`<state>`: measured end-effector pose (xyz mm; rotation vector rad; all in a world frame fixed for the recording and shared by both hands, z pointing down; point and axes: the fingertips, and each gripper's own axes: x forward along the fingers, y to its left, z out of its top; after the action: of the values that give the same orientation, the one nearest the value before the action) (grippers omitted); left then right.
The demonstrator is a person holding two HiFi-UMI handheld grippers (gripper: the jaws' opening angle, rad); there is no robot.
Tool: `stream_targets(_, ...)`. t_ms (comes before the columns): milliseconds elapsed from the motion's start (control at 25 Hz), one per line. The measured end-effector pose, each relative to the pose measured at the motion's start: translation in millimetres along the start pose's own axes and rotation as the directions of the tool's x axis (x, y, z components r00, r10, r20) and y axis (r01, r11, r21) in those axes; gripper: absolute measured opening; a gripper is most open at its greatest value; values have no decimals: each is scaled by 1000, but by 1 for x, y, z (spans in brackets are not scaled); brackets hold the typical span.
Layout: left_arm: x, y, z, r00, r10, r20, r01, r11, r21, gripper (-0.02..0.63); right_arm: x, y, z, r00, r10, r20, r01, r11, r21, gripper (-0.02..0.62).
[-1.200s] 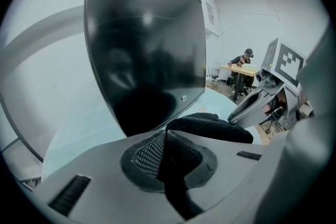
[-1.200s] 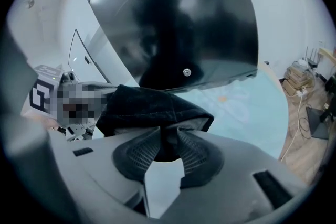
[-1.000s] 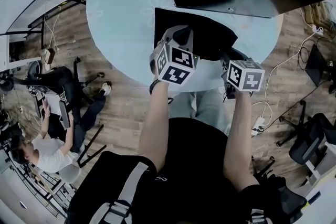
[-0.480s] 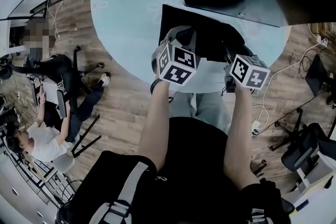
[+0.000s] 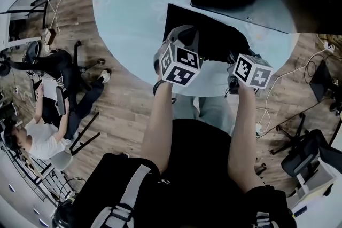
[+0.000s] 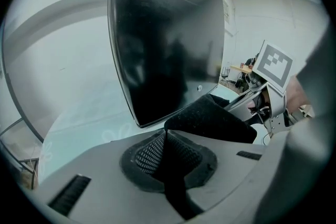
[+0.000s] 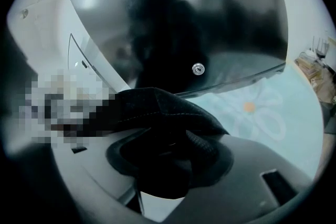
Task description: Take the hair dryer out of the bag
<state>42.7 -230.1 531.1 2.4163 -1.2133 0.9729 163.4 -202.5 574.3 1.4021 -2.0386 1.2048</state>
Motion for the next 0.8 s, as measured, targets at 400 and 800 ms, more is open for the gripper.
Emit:
stream_targets(400, 2, 10, -7, 1000, -23, -2, 22, 999, -42, 28, 13, -4, 6, 1000, 24, -20, -22, 997, 79, 151)
stream_targets(800, -29, 14, -32, 990, -125, 64, 132, 985, -109, 136, 16, -12, 9, 999, 12, -40, -7, 993, 117, 52)
